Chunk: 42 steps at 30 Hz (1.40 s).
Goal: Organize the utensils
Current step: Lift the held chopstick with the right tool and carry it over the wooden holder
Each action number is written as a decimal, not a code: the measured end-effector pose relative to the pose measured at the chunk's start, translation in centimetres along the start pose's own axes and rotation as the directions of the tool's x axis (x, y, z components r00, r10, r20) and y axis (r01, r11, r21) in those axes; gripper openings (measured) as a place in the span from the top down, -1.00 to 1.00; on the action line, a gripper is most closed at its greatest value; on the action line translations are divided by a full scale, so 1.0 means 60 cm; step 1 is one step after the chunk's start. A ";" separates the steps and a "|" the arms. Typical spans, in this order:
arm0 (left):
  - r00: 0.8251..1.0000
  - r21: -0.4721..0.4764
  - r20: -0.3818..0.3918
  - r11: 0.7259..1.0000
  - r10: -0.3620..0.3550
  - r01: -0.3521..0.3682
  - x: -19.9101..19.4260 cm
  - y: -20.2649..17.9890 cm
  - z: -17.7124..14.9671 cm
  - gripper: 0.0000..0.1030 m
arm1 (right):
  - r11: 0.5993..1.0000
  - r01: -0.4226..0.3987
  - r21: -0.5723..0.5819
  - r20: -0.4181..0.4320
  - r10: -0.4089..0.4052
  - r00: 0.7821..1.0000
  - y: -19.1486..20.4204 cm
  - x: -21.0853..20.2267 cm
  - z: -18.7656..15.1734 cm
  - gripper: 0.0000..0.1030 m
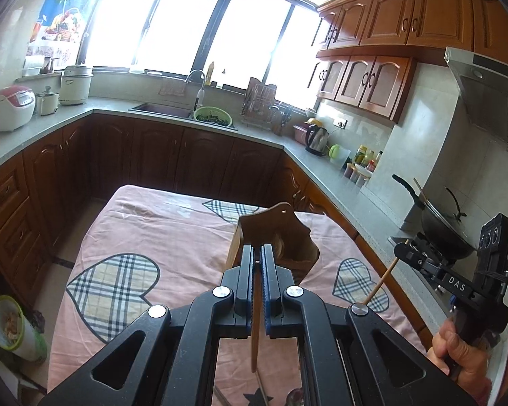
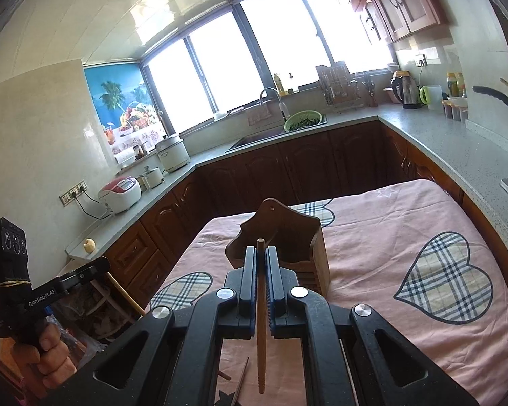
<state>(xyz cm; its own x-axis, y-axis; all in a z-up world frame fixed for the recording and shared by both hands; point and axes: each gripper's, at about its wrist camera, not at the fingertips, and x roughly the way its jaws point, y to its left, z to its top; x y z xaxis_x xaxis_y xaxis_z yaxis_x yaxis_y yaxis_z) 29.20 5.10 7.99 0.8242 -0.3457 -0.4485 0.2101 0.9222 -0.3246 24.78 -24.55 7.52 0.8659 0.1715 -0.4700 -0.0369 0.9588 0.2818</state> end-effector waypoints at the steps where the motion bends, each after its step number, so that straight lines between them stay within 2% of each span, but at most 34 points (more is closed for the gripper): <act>1: 1.000 -0.003 0.010 1.000 0.000 0.000 0.000 0.002 0.002 0.95 | 1.000 0.002 0.000 0.012 -0.002 1.000 0.000 0.000 0.005 0.92; 13: 0.991 -0.014 0.136 1.000 0.002 0.000 0.029 0.013 0.056 0.95 | 0.999 0.042 0.006 0.146 -0.042 0.988 -0.010 0.015 0.084 0.91; 23: 0.971 0.003 0.237 1.000 0.013 -0.014 0.090 0.006 0.079 0.95 | 0.997 0.069 0.024 0.279 -0.073 0.957 -0.021 0.036 0.150 0.91; 28: 0.971 -0.014 0.238 1.000 0.018 -0.015 0.149 0.012 0.071 0.96 | 0.996 0.086 0.034 0.307 -0.092 0.947 -0.033 0.063 0.164 0.91; 31: 0.976 -0.032 0.216 0.999 0.040 -0.033 0.200 0.021 0.062 0.95 | 0.995 0.100 0.020 0.295 -0.102 0.950 -0.037 0.093 0.159 0.91; 36: 0.980 -0.075 0.188 0.995 0.072 -0.059 0.281 0.033 0.044 0.95 | 0.991 0.131 -0.009 0.267 -0.124 0.956 -0.045 0.148 0.126 0.91; 42: 0.984 -0.114 0.156 0.991 0.088 -0.070 0.358 0.035 0.032 0.95 | 0.991 0.131 0.025 0.259 -0.133 0.957 -0.071 0.186 0.095 0.91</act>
<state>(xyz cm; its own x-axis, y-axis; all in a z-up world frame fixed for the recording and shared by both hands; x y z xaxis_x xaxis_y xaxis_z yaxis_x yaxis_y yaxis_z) 48.33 -0.06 -0.71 0.9113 -0.2321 -0.3401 0.0904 0.9186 -0.3848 37.44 -27.99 5.83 0.9626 -0.0222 -0.2700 0.0893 0.9670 0.2387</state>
